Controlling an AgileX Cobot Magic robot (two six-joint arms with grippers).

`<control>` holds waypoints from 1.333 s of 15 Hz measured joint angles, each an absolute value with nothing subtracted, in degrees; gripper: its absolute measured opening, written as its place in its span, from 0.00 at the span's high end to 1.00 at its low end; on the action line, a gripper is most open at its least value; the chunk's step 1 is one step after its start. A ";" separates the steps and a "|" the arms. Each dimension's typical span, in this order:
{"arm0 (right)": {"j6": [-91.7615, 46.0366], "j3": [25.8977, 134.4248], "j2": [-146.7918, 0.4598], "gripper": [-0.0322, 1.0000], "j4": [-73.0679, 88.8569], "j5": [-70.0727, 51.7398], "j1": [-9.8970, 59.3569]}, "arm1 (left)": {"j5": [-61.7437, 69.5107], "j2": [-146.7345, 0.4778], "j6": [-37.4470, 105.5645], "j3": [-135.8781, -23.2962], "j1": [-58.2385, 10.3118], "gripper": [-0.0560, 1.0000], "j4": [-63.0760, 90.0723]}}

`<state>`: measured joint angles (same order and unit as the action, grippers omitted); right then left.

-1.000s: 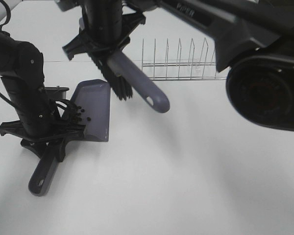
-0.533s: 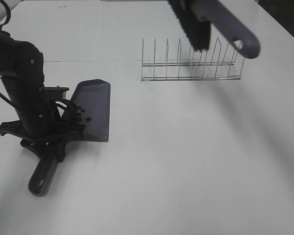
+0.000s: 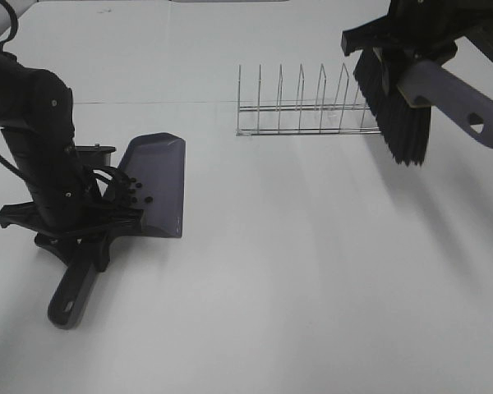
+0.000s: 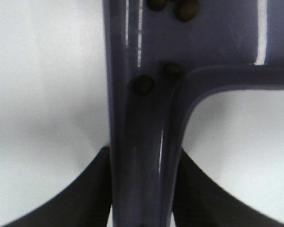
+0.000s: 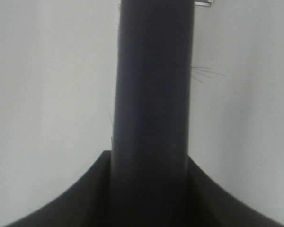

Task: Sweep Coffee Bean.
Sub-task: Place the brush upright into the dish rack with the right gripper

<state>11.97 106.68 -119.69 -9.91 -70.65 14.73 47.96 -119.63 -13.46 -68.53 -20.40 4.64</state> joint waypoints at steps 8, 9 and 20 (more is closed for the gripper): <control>13.01 111.44 -130.86 0.68 -10.31 -70.30 14.73 | 47.90 -119.63 -13.46 -68.53 -20.40 0.62 4.76; 13.01 112.76 -131.49 0.68 -10.37 -70.30 14.73 | 47.90 -119.63 -13.46 -68.53 -20.40 0.62 4.81; 13.01 127.37 -141.52 0.68 -16.62 -70.30 14.67 | 47.90 -119.63 -13.46 -68.53 -20.40 0.62 4.87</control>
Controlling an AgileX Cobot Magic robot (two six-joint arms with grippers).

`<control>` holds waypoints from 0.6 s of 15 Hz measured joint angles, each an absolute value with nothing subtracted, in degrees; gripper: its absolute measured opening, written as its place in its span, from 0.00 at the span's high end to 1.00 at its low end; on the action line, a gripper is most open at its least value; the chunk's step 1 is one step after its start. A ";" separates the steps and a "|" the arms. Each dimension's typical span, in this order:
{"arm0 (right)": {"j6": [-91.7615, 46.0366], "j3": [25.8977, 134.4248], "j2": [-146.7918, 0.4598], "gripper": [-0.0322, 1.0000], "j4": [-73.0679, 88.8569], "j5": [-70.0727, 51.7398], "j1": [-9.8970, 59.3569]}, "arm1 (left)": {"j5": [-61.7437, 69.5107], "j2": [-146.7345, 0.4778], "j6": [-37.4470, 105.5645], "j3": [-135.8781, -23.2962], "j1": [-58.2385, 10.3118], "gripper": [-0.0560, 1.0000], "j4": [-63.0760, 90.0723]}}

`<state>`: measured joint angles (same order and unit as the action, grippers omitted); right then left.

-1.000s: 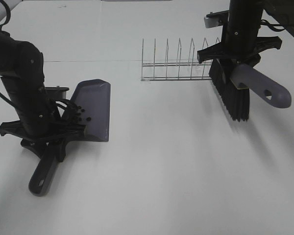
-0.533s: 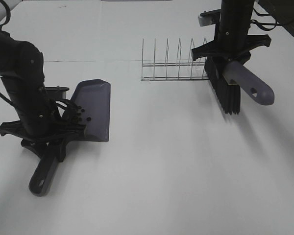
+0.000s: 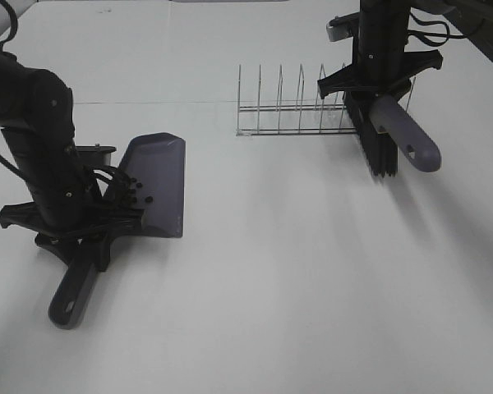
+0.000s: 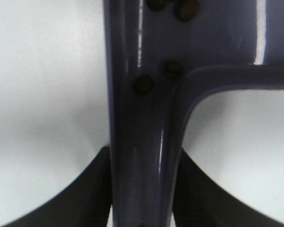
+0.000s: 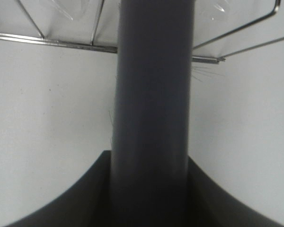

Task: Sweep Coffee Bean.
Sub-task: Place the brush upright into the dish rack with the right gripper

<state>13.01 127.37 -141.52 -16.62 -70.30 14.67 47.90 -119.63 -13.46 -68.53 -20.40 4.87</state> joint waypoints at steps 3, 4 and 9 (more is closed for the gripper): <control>13.01 128.46 -142.44 0.68 -14.78 -68.01 13.41 | 47.90 -119.63 -13.46 -68.53 -20.40 0.62 4.87; 13.01 128.63 -142.72 0.68 -13.98 -66.75 12.95 | 47.96 -119.63 -13.46 -68.53 -20.40 0.62 4.87; 13.52 128.63 -143.18 0.68 -12.89 -61.25 12.43 | 47.96 -119.63 -13.46 -68.53 -20.40 0.62 4.87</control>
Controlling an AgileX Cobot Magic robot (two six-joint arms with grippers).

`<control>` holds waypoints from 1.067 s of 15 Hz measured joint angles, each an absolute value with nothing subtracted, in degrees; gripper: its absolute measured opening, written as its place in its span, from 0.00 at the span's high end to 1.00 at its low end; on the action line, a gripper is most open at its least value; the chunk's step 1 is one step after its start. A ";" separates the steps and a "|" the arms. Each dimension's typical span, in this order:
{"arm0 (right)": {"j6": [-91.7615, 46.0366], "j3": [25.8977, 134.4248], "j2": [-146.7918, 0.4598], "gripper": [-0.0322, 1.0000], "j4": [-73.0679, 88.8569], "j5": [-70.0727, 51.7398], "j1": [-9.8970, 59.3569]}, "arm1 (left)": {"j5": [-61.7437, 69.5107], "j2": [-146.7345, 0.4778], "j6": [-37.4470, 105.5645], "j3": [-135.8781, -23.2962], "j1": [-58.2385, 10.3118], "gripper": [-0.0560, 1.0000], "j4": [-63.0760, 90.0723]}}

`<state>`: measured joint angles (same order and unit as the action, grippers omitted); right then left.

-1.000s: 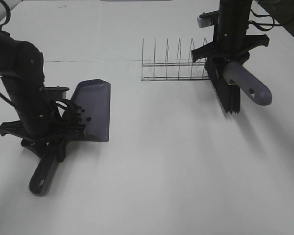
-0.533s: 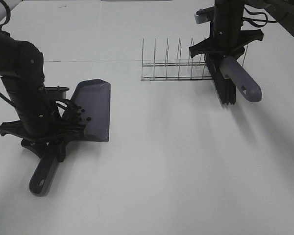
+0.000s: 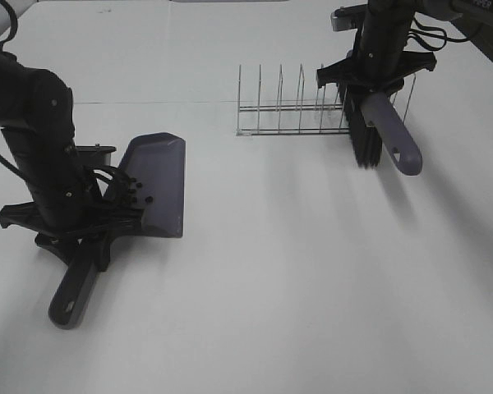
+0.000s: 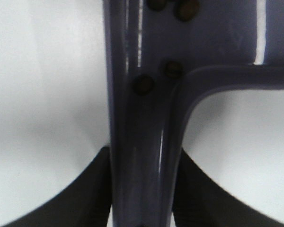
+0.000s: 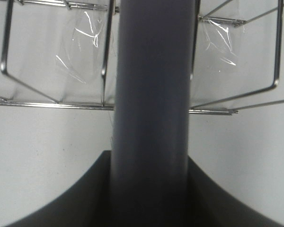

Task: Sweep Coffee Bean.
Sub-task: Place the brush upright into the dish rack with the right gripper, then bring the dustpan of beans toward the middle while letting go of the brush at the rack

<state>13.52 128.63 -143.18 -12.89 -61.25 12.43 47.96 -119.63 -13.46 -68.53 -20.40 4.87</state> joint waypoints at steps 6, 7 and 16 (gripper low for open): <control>14.15 129.09 -143.24 0.28 -12.89 -57.30 12.43 | 47.96 -119.63 -13.46 -68.53 -20.40 0.62 4.87; 14.21 129.60 -142.78 0.27 -13.06 -58.04 12.43 | 47.96 -119.63 -13.35 -68.53 -20.40 0.62 4.87; 10.03 129.37 -128.57 0.26 -8.82 -69.73 12.95 | 46.24 -118.14 -13.46 -68.12 -20.51 0.62 6.07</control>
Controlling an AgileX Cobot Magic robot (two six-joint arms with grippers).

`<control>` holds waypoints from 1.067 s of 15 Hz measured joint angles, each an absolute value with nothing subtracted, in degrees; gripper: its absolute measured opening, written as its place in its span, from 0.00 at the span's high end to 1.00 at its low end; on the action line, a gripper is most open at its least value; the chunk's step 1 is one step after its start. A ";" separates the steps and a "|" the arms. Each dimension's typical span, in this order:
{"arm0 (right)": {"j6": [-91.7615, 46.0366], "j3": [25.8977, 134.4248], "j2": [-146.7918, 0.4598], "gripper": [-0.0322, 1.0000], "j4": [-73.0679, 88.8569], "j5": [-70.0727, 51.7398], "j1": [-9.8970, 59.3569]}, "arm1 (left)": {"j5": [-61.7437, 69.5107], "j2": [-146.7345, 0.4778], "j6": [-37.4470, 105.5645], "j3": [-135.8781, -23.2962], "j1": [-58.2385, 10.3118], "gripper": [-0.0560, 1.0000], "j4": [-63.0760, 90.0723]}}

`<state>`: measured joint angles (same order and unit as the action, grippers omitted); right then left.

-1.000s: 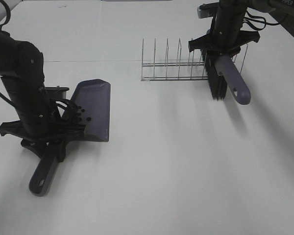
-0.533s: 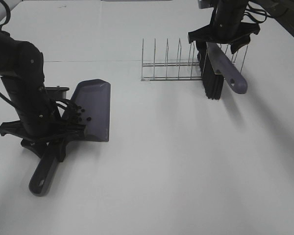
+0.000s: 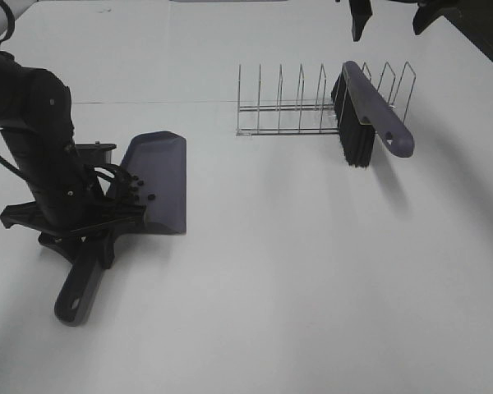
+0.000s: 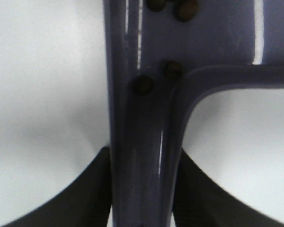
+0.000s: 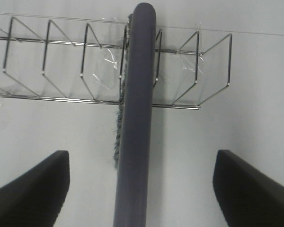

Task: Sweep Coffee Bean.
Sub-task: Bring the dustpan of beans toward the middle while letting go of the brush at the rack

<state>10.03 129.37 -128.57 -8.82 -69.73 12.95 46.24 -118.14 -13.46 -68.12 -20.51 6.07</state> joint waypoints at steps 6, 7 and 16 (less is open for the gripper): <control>9.63 120.84 -120.26 0.26 -7.85 -69.67 17.13 | 43.83 -116.94 -14.15 -70.47 -24.64 0.62 8.19; 9.63 116.54 -117.51 0.26 -7.73 -69.90 17.48 | 43.83 -117.28 -15.41 -70.70 -25.04 0.62 8.48; 10.03 100.67 -103.36 0.26 -6.42 -69.84 17.48 | 42.97 -120.15 -14.04 -71.22 -25.04 0.43 10.60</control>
